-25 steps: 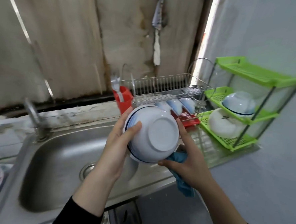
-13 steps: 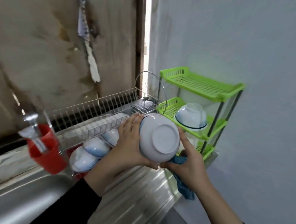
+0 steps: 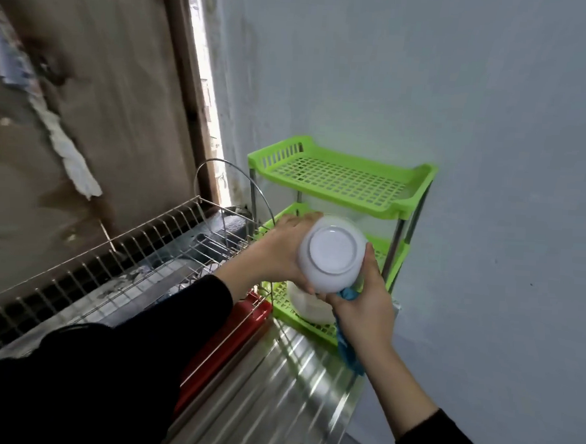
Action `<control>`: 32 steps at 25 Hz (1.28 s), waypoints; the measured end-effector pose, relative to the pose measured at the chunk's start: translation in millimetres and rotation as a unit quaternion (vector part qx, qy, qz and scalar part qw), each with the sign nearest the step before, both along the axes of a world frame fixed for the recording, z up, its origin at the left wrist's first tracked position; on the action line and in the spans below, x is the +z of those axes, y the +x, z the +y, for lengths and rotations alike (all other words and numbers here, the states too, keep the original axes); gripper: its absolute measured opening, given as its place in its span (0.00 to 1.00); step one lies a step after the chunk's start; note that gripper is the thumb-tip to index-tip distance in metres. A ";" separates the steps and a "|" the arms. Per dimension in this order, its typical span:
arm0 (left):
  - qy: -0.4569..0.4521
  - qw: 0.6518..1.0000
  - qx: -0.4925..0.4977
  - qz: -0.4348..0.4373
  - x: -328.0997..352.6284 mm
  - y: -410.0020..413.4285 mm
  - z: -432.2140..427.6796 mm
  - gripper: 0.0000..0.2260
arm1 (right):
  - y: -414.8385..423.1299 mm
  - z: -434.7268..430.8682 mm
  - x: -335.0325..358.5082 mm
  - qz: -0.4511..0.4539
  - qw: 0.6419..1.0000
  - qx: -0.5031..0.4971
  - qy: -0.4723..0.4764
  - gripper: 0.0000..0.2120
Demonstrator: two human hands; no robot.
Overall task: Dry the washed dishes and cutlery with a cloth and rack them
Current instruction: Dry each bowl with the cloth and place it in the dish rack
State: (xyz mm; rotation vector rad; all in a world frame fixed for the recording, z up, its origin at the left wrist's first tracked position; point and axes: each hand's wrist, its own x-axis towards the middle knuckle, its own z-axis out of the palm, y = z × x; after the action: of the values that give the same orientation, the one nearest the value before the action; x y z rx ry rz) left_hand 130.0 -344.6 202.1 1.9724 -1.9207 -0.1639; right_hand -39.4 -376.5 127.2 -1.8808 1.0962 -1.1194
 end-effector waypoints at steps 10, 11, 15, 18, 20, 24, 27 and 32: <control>0.062 0.997 0.006 0.035 18.9 21.1 -52.4 0.46 | 36.7 -21.8 18.8 0.090 0.989 -0.107 0.037 0.45; 0.067 0.997 0.004 0.032 16.9 21.3 -57.3 0.46 | 37.2 -23.1 18.3 0.095 0.988 -0.114 0.045 0.45; 0.082 0.995 -0.005 0.056 3.9 24.6 -69.3 0.49 | 37.2 -26.4 18.9 0.110 0.983 -0.119 0.084 0.45; 0.101 0.992 -0.006 0.076 -7.0 28.9 -75.2 0.51 | 36.1 -28.3 17.5 0.121 0.982 -0.121 0.081 0.44; 0.100 0.986 0.002 0.130 -17.8 33.5 -75.6 0.50 | 35.1 -28.8 15.1 0.133 0.981 -0.115 0.080 0.40; 0.055 0.977 0.037 0.201 -39.9 37.2 -66.1 0.45 | 32.7 -30.5 10.2 0.142 0.983 -0.092 0.070 0.37; 0.006 0.980 0.065 0.187 -45.1 24.3 -49.0 0.40 | 27.5 -27.4 7.0 0.117 0.990 -0.060 0.052 0.36; -0.075 0.971 0.129 0.184 -49.2 -11.2 5.0 0.27 | 1.7 10.0 3.9 0.075 0.997 0.034 0.006 0.35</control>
State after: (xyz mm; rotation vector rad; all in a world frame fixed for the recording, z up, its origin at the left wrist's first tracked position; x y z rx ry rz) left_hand 118.8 -339.7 152.9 1.9097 -1.3919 -0.2822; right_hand -37.7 -366.5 131.1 -2.0041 1.1087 -0.9447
